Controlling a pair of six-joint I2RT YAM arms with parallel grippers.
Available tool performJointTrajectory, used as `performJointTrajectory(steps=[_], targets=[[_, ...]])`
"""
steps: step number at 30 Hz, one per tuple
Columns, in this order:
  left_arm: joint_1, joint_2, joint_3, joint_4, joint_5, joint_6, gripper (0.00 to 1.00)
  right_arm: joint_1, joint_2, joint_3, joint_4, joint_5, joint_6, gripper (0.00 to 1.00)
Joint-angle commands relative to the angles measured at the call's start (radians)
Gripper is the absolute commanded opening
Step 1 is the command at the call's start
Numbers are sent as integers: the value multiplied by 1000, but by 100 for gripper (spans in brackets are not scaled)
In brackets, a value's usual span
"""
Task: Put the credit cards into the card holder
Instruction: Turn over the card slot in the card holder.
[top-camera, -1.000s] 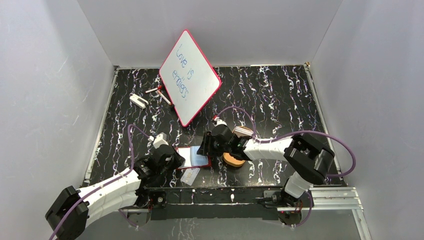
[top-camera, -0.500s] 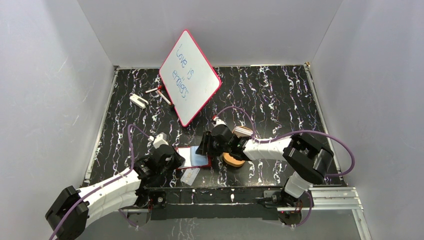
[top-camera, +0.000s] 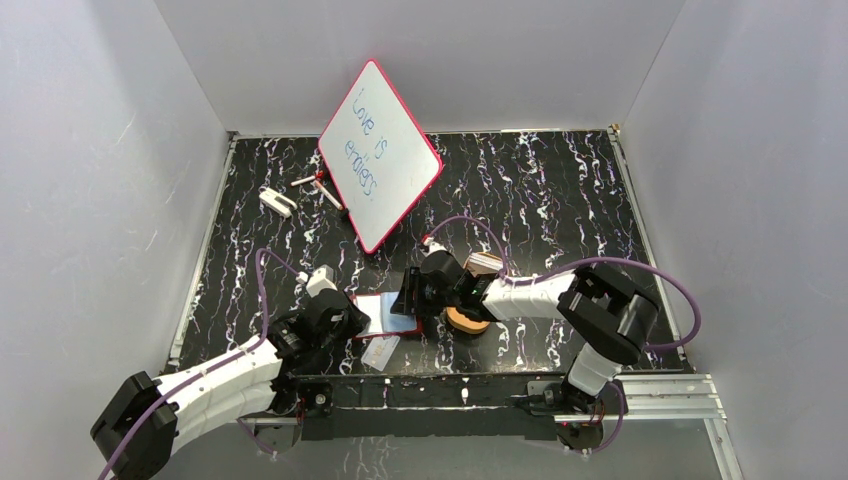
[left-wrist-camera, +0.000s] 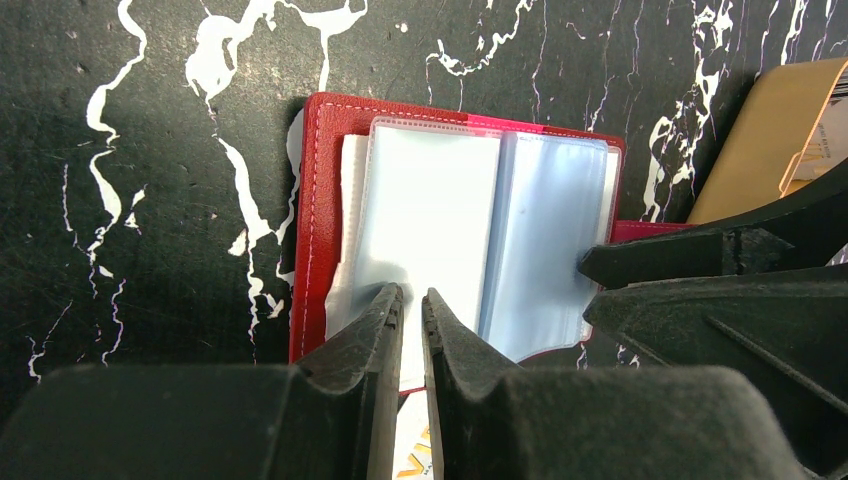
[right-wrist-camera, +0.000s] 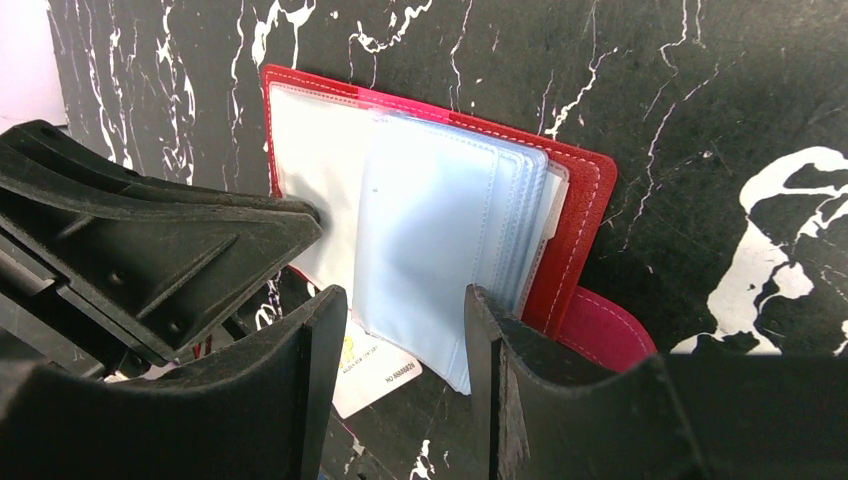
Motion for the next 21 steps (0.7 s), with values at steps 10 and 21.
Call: performJointTrajectory(steps=[10, 21], targets=[[3, 3, -23, -86, -4, 16, 12, -1, 53, 17, 42, -33, 7, 56], [3, 2, -30, -80, 3, 12, 12, 0, 117, 15, 172, -148, 48, 55]])
